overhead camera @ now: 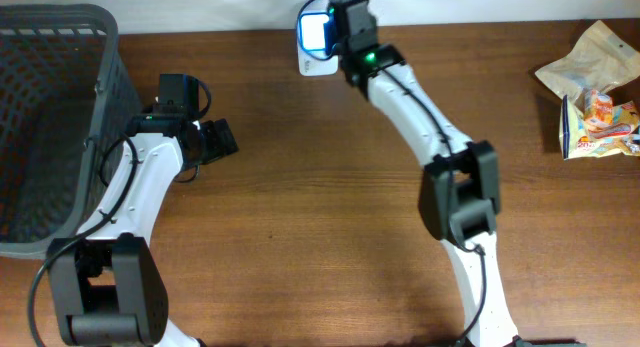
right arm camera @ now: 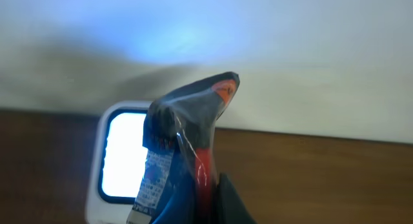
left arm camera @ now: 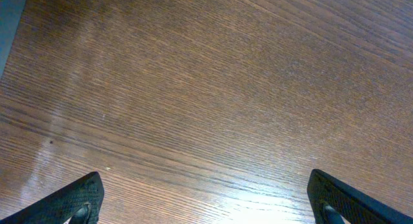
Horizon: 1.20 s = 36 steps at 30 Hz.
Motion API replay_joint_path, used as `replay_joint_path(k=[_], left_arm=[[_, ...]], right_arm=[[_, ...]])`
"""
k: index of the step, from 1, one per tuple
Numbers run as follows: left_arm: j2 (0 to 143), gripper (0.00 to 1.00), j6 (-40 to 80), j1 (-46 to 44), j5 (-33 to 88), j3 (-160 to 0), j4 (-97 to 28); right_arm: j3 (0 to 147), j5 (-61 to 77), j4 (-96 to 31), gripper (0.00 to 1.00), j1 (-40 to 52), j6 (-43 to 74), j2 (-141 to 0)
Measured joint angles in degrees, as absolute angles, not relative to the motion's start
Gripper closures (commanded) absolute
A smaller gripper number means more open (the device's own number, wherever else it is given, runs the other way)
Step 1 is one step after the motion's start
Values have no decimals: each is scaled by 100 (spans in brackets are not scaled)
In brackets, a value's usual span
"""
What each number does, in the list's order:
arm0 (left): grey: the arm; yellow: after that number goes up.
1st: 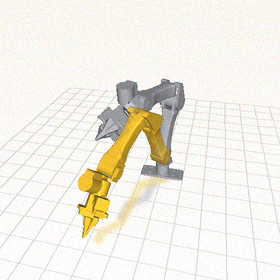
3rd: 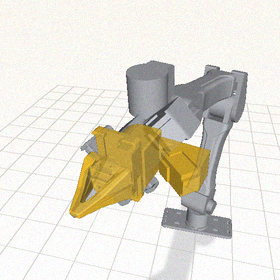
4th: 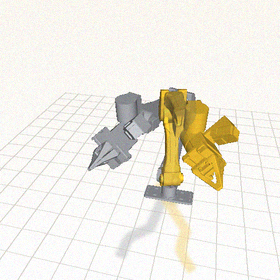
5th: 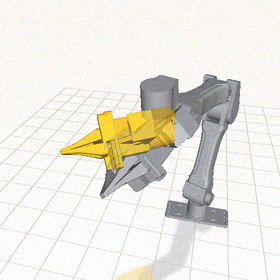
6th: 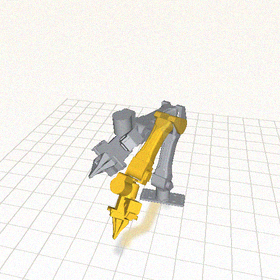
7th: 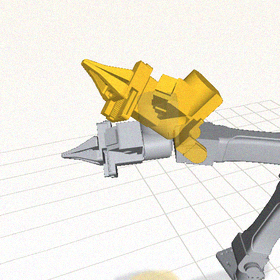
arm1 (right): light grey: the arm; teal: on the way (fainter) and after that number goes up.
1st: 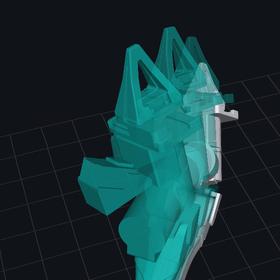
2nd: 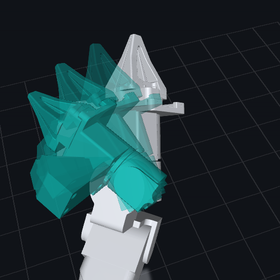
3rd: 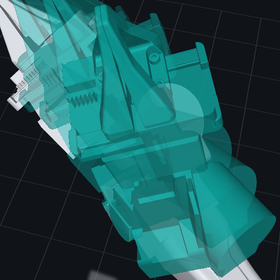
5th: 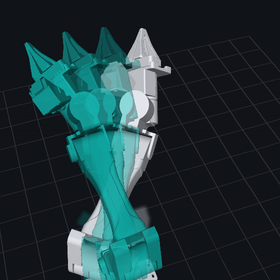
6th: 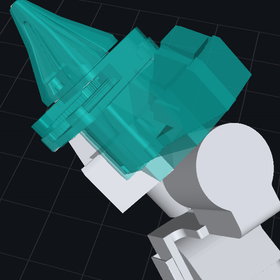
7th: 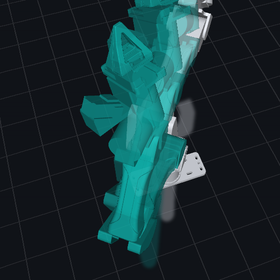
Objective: Scan the item barcode
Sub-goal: 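Carry the hex wrench set to the right edge and release it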
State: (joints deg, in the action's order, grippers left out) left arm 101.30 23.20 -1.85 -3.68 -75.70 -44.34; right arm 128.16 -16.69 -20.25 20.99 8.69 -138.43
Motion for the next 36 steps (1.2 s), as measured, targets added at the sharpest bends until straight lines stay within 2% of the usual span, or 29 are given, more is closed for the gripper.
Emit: replay_joint_path(k=[4, 11, 16, 17, 21, 22, 23, 28, 32, 36], left_arm=[[10130, 1, 2320, -185, -368, -7570, -4434], [10130, 1, 2320, -185, -370, -7570, -4425], [10130, 1, 2320, -185, -368, -7570, -4434], [10130, 1, 2320, -185, -368, -7570, -4434], [10130, 1, 2320, -185, -368, -7570, -4434], [10130, 1, 2320, -185, -368, -7570, -4434], [10130, 1, 2320, -185, -368, -7570, -4434], [10130, 1, 2320, -185, -368, -7570, -4434], [10130, 1, 2320, -185, -370, -7570, -4436], [10130, 1, 2320, -185, -368, -7570, -4431]], right_arm=[[12881, -1811, -2980, 96, 1420, 1350, -12978], [12825, -1929, -5621, 96, -1365, 2823, -12770], [12501, -1968, -6020, 94, -2886, 2985, -12807], [12326, -1968, -6031, 88, -3157, 2998, -12916], [12230, -1944, -6031, 39, -3271, 2939, -13168], [12230, -1944, -6020, 26, -3269, 2869, -13168], [12230, -1946, -6023, 2, -3269, 2814, -13168], [12228, -1927, -6648, 2, -3269, 2630, -13087], [12221, -1278, -7500, 2, -3269, 2676, -11736], [12267, -1350, -8215, 2, -3306, 2963, -10763]])
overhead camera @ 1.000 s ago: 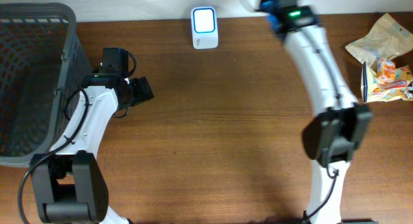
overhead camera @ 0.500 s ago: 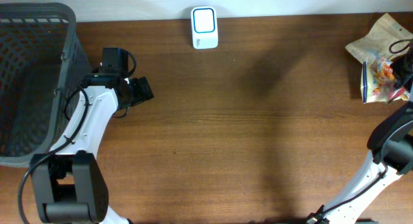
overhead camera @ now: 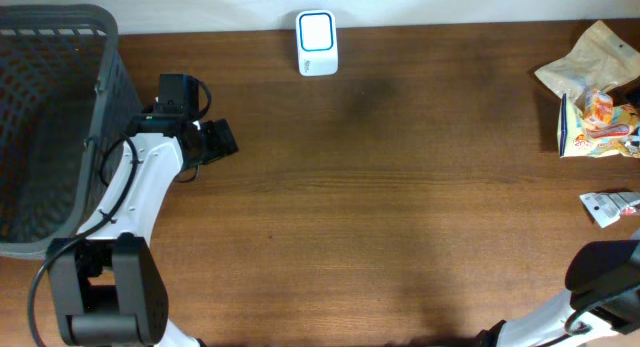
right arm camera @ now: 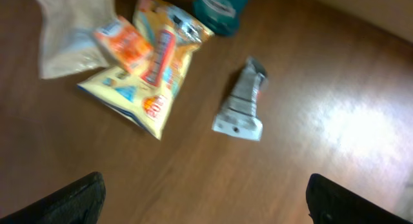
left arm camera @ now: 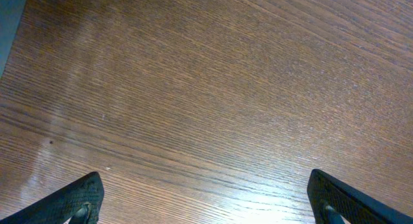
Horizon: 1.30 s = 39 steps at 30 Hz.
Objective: Scan the item barcode
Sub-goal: 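Carry the hex wrench set to the right edge and release it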
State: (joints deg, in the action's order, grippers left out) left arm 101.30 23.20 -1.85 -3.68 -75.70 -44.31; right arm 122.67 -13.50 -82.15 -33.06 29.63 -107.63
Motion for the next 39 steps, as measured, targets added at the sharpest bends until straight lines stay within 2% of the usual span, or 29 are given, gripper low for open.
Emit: replay_joint_path(k=[1, 2, 3, 4, 10, 11, 16, 19, 26, 31, 39], left_arm=[[10130, 1, 2320, -185, -368, -7570, -4429], [10130, 1, 2320, -185, -368, -7570, -4431], [10130, 1, 2320, -185, -370, -7570, -4434], [10130, 1, 2320, -185, -368, -7570, -4434], [10130, 1, 2320, -185, -368, -7570, -4436], [10130, 1, 2320, -185, -368, -7570, -4431], [10130, 1, 2320, -185, -370, -7570, -4431], [10130, 1, 2320, -185, -370, -7570, -4434], [10130, 1, 2320, -185, -368, -7570, -4434], [10130, 1, 2320, -185, -370, -7570, -4431], [10130, 1, 2320, -185, -370, -7570, -4434]], right_arm=[[12175, -1363, -8252, 6, -3382, 3044, -10772], [12014, -1363, -8228, 38, -3505, 3111, -10787], [11548, -1380, -7977, 84, -3830, 3181, -10816], [11244, -1409, -7931, 96, -4077, 3234, -10890], [8744, -1411, -6001, 96, -5349, 3304, -10997], [8283, -1402, -5380, 96, -5457, 3301, -10993], [7190, -893, -3583, 96, -5380, 3301, -11000], [6956, -757, -2939, 96, -5059, 3295, -11004], [6904, -663, -1975, 96, -4169, 3297, -11069], [6897, -1219, -2580, 96, -4147, 3275, -11085], [6888, -1719, -1986, 96, -4158, 3142, -11286]])
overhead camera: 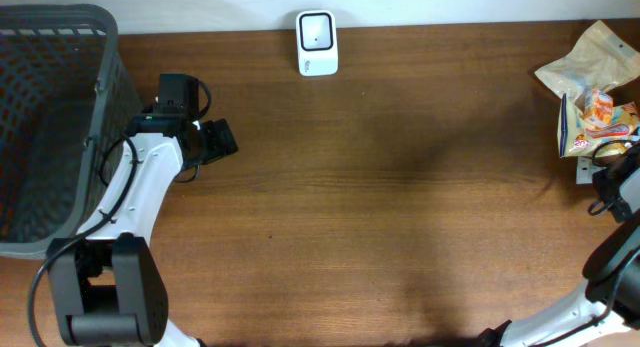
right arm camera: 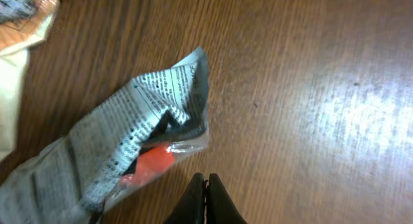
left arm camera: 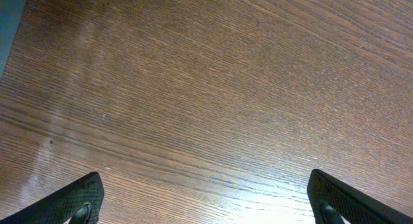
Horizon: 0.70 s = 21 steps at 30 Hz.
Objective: Scan the item barcode
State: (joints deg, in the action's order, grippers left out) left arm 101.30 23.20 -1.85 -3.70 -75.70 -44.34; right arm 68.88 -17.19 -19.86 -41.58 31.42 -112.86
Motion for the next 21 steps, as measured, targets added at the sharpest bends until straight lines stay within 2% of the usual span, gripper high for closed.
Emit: replay_joint_path(k=[8, 13, 16, 18, 19, 21], left_arm=[[10130, 1, 2320, -185, -368, -7570, -4434], [10130, 1, 2320, -185, -368, -7570, -4434], [10130, 1, 2320, -185, -368, -7570, -4431], [10130, 1, 2320, -185, -368, -7570, -4434], [10130, 1, 2320, -185, -368, -7570, -4429], [10130, 1, 2320, -185, -370, -7570, -4436]], right_arm=[[6834, -1490, -449, 96, -4158, 2202, -11653], [6838, -838, -576, 96, -4158, 1778, -11535], [6840, -679, -875, 96, -4158, 1752, -10724], [6845, -504, -1313, 96, -4158, 1750, -9701], [6871, -272, -1584, 94, -4158, 1761, -8927], [6947, 200, -2224, 80, -4167, 1857, -8154]])
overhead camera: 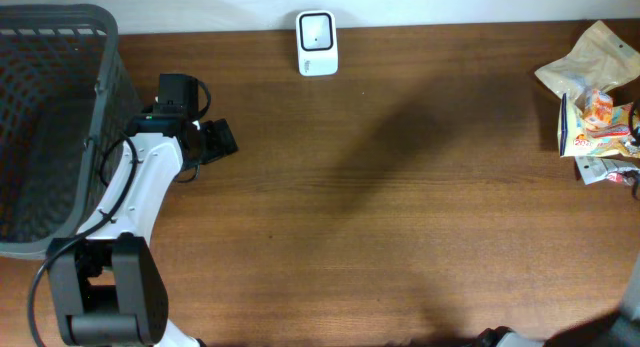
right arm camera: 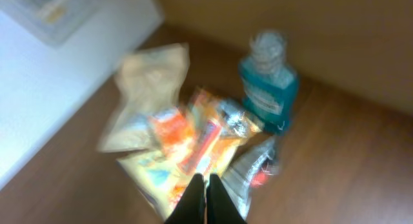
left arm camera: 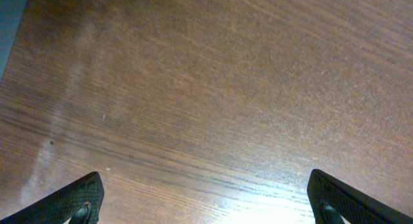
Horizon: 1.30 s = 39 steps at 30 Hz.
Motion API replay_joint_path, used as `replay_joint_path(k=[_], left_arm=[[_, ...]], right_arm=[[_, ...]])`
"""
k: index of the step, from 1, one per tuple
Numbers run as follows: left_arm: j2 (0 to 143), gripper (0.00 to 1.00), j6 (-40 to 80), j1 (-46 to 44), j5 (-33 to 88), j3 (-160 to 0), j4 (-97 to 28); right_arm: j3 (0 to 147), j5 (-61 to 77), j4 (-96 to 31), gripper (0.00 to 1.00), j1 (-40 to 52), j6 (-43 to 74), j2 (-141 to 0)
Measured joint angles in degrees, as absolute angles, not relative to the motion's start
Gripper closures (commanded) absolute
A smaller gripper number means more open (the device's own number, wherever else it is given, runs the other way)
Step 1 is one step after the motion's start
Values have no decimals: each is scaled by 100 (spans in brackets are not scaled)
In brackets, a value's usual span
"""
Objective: Scan the item barcode
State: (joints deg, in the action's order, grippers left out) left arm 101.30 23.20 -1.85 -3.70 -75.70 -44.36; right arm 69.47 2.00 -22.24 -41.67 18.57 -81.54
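Note:
The silver packet with a red spot point(right arm camera: 253, 175) lies on the table at the far right, against the snack bags; it also shows in the overhead view point(overhead camera: 606, 170). My right gripper point(right arm camera: 206, 197) is shut with nothing in it, raised above the packet and the bags; the view is blurred. The white scanner point(overhead camera: 317, 30) stands at the table's back edge, its window unlit. My left gripper point(left arm camera: 205, 208) is open over bare wood and holds nothing; in the overhead view it point(overhead camera: 218, 139) sits beside the basket.
A dark mesh basket point(overhead camera: 50, 127) fills the left end. At the far right lie a yellow-orange snack bag point(right arm camera: 193, 143) and a beige bag point(right arm camera: 151, 95), and a blue mouthwash bottle point(right arm camera: 268, 95) stands behind them. The brown table point(overhead camera: 400, 217) spans between.
My right gripper, still shut, was close over the silver packet and is now higher, with the whole pile and the bottle below it. The packet lies where it was. My left arm has not moved.
First my right gripper held the packet up in front of the lit scanner. Then it was open over the right-hand pile with the packet lying on the table. Later it was shut just above the packet, and now it hangs shut higher up. The left gripper stayed open throughout.

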Motion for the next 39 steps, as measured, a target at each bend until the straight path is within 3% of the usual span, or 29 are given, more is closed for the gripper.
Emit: replay_joint_path(k=[1, 2, 3, 4, 7, 11, 12, 13, 19, 28, 33, 39], left_arm=[[10130, 1, 2320, -185, -370, -7570, -4412], [10130, 1, 2320, -185, -366, -7570, -4431], [10130, 1, 2320, -185, -370, -7570, -4429], [10130, 1, 2320, -185, -368, -7570, -4434], [10130, 1, 2320, -185, -368, -7570, -4438], [10130, 1, 2320, -185, -368, -7570, -4421], [10130, 1, 2320, -185, -368, -7570, -4423], [10130, 1, 2320, -185, -368, -7570, -4421], [10130, 1, 2320, -185, -368, -7570, -4421], [10130, 1, 2320, -185, -368, -7570, -4421], [10130, 1, 2320, -185, -366, -7570, -4427], [10130, 1, 2320, -185, -370, -7570, -4436]], right_arm=[[6954, 473, -2624, 70, -4165, 1944, -7843], [6952, 976, -3345, 43, -4163, 2204, -7347], [6954, 1470, -3918, 22, -4160, 2379, -6967], [6987, 1761, -4340, 19, -4150, 2421, -6799], [6971, 2458, -6025, 19, -3785, 2425, -6593], [6838, 2781, -7218, 18, -2429, 1669, -6611], [6796, 2814, -7369, 6, -2067, 1549, -6611], [6676, 2794, -7481, 2, -1402, 1380, -6604], [6335, 2731, -7588, 2, 646, 1192, -6569], [6335, 2641, -7557, 2, 895, 854, -6785], [5564, 2740, -5489, 2, 904, 40, -6390], [3413, 2847, -3127, 2, 906, -746, -3688]])
